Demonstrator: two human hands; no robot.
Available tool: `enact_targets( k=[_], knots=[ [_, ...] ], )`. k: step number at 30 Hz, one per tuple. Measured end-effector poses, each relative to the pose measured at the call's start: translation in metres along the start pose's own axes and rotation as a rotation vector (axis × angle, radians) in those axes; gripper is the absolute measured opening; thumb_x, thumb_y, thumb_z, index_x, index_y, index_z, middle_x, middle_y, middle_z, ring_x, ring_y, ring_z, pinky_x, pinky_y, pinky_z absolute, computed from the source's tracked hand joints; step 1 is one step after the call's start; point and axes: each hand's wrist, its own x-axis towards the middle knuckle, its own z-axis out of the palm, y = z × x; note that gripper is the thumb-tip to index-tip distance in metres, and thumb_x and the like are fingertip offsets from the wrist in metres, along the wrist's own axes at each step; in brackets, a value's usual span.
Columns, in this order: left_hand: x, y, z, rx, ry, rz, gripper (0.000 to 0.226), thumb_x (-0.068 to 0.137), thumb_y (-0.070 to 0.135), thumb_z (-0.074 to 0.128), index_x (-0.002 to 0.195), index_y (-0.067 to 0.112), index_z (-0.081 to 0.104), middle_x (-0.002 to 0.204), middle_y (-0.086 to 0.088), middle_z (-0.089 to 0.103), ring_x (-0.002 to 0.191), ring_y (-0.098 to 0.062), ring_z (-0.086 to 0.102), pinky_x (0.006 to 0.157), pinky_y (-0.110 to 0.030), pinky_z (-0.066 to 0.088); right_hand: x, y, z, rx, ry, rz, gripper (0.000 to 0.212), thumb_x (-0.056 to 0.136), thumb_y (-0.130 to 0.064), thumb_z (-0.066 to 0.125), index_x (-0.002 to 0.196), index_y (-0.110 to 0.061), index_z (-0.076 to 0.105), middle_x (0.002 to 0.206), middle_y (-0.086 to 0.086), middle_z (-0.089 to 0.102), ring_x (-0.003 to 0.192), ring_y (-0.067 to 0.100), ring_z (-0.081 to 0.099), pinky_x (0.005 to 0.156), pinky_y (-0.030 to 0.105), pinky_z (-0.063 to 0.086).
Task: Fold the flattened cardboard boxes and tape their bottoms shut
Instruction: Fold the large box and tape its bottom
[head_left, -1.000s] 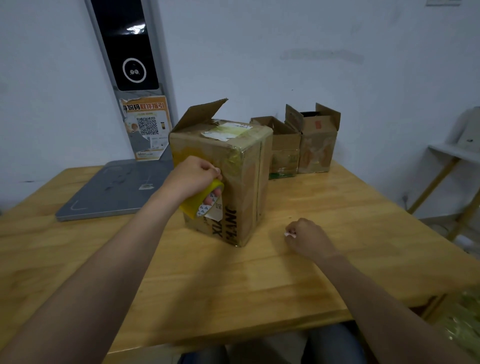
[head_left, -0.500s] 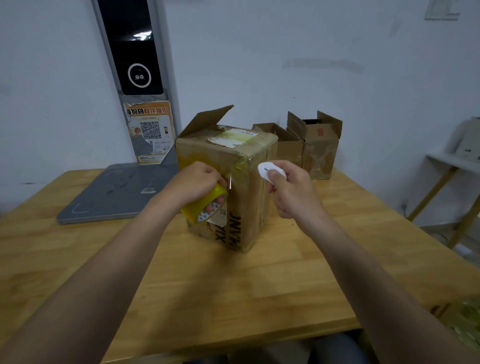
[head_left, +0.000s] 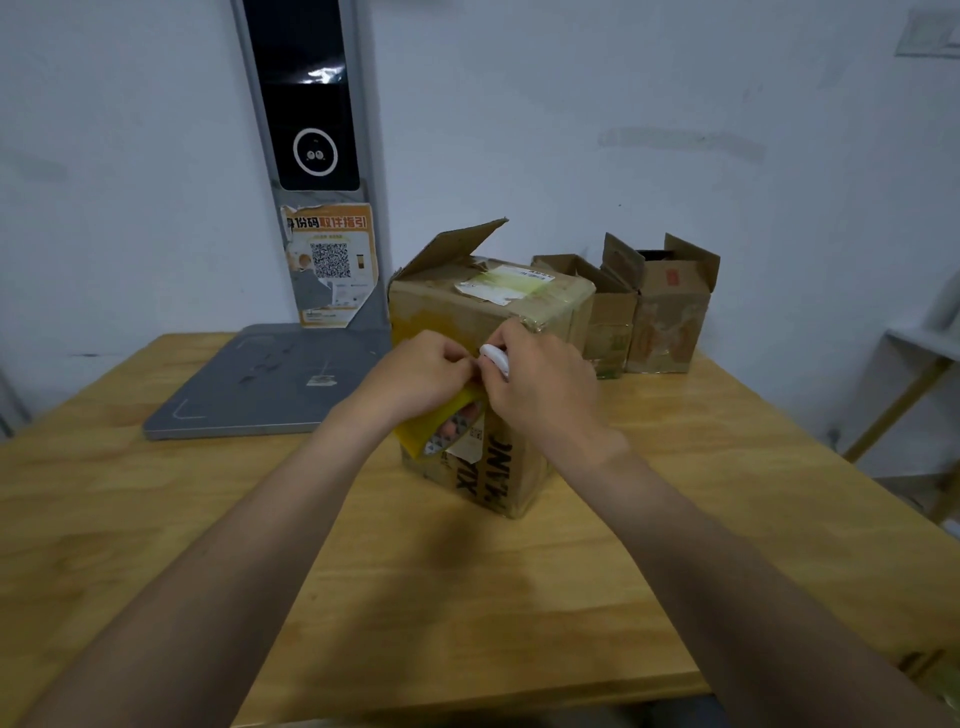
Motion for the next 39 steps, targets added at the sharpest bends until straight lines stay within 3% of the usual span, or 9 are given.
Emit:
enact_targets(
  k=[5, 9, 13, 18, 25, 28, 31, 34, 39],
  knots=[
    [0.009, -0.01, 0.0, 0.115, 0.058, 0.016, 0.035, 0.103, 0.035, 0.052, 0.075, 0.037, 0.074, 0.074, 0.007, 0.073, 0.069, -0.015, 0.069, 0.059, -0.031, 0.053, -0.001, -0.001, 0.001, -0.115, -0.039, -0.033, 0.018, 0.099, -0.039, 0.057, 0.1, -0.021, 0.06, 0.077, -0.002, 0.06, 0.068, 0.024, 0.06, 0.056, 0.037, 0.053],
    [0.008, -0.025, -0.001, 0.068, 0.059, -0.063, 0.032, 0.103, 0.031, 0.048, 0.082, 0.036, 0.072, 0.064, 0.018, 0.073, 0.051, -0.01, 0.07, 0.038, -0.01, 0.041, -0.018, 0.016, 0.007, -0.075, -0.093, -0.039, 0.018, 0.1, -0.04, 0.057, 0.103, -0.023, 0.065, 0.077, -0.003, 0.063, 0.067, 0.022, 0.059, 0.056, 0.037, 0.052],
    [0.004, -0.035, 0.008, -0.023, 0.011, -0.115, 0.032, 0.106, 0.032, 0.046, 0.09, 0.03, 0.074, 0.068, 0.008, 0.076, 0.05, -0.021, 0.072, 0.039, -0.018, 0.047, -0.046, 0.042, 0.019, 0.15, -0.232, -0.148, 0.017, 0.099, -0.036, 0.059, 0.111, -0.035, 0.072, 0.089, -0.013, 0.072, 0.072, 0.01, 0.063, 0.058, 0.035, 0.053],
    [-0.001, -0.038, 0.025, -0.036, 0.053, -0.157, 0.033, 0.106, 0.031, 0.049, 0.086, 0.03, 0.076, 0.07, 0.017, 0.073, 0.048, -0.011, 0.07, 0.04, -0.015, 0.046, -0.08, 0.086, 0.039, 0.146, -0.771, -0.034, 0.025, 0.096, -0.034, 0.064, 0.113, -0.047, 0.075, 0.112, -0.024, 0.072, 0.098, 0.002, 0.065, 0.074, 0.027, 0.054],
    [-0.013, -0.036, 0.045, 0.223, 0.172, -0.195, 0.035, 0.106, 0.035, 0.045, 0.088, 0.029, 0.075, 0.095, 0.009, 0.078, 0.051, -0.015, 0.071, 0.074, -0.041, 0.062, -0.111, 0.115, 0.049, 0.088, -0.842, -0.011, 0.033, 0.092, -0.024, 0.069, 0.121, -0.04, 0.073, 0.116, -0.01, 0.064, 0.105, 0.014, 0.062, 0.084, 0.034, 0.053],
    [-0.016, -0.032, 0.045, 0.162, 0.215, -0.2, 0.032, 0.105, 0.031, 0.044, 0.093, 0.032, 0.074, 0.077, 0.013, 0.076, 0.043, -0.008, 0.067, 0.071, -0.034, 0.059, -0.099, 0.114, 0.032, 0.136, -0.716, -0.024, 0.032, 0.092, -0.036, 0.07, 0.124, -0.038, 0.071, 0.123, -0.013, 0.064, 0.106, 0.012, 0.061, 0.089, 0.035, 0.052],
    [-0.018, -0.025, 0.04, 0.072, 0.263, -0.171, 0.03, 0.104, 0.032, 0.044, 0.096, 0.034, 0.073, 0.064, 0.014, 0.074, 0.044, -0.009, 0.068, 0.07, -0.035, 0.06, -0.073, 0.104, 0.01, 0.217, -0.271, -0.056, 0.022, 0.098, -0.032, 0.064, 0.118, -0.028, 0.073, 0.104, -0.012, 0.062, 0.087, 0.009, 0.058, 0.077, 0.033, 0.049],
    [-0.016, -0.016, 0.032, 0.07, 0.334, -0.124, 0.03, 0.104, 0.037, 0.046, 0.097, 0.036, 0.075, 0.066, 0.012, 0.072, 0.043, -0.006, 0.065, 0.068, -0.035, 0.058, -0.038, 0.09, -0.008, 0.289, 0.08, -0.06, 0.024, 0.101, -0.017, 0.056, 0.119, -0.017, 0.072, 0.108, -0.004, 0.062, 0.099, 0.013, 0.055, 0.082, 0.028, 0.046],
    [-0.014, -0.007, 0.016, -0.115, 0.357, -0.093, 0.03, 0.105, 0.035, 0.047, 0.091, 0.034, 0.074, 0.064, 0.013, 0.074, 0.046, -0.014, 0.069, 0.064, -0.032, 0.058, 0.016, 0.067, -0.018, 0.346, 0.124, 0.008, 0.04, 0.104, -0.039, 0.044, 0.139, -0.027, 0.06, 0.139, -0.006, 0.056, 0.132, 0.017, 0.038, 0.105, 0.03, 0.034]
  ],
)
